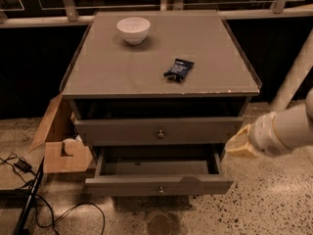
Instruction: Close middle drawer
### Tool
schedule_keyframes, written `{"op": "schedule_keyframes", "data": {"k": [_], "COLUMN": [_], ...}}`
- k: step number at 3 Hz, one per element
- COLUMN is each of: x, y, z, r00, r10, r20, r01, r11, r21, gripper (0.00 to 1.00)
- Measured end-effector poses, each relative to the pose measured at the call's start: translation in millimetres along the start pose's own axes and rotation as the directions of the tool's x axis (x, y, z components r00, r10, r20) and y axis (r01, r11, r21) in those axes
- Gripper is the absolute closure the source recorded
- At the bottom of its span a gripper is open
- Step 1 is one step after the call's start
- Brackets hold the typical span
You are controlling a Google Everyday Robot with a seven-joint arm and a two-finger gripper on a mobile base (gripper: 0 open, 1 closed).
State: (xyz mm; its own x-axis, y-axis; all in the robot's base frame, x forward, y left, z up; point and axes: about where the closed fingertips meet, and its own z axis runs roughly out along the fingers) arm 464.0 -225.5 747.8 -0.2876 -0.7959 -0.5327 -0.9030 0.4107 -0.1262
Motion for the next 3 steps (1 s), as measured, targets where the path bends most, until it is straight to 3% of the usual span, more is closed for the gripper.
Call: {"op": "schedule_keyframes", "data": {"k": [1,2,3], "x": [72.4,118.3,126.3], "y": [45.0,61.9,71.1], "z": [66.0,129.6,147.4], "r00": [1.0,0.996,0.994], "r10": [0.022,0.076,0.1], "r20": [0.012,0.043,0.051], "r01": [-0.022,-0.072,-0.093], "r11": [0.9993,0.9933,0.9876], "r21": [-0.031,-0.09,-0.126], "gripper": [1.0,1.0,1.0]}}
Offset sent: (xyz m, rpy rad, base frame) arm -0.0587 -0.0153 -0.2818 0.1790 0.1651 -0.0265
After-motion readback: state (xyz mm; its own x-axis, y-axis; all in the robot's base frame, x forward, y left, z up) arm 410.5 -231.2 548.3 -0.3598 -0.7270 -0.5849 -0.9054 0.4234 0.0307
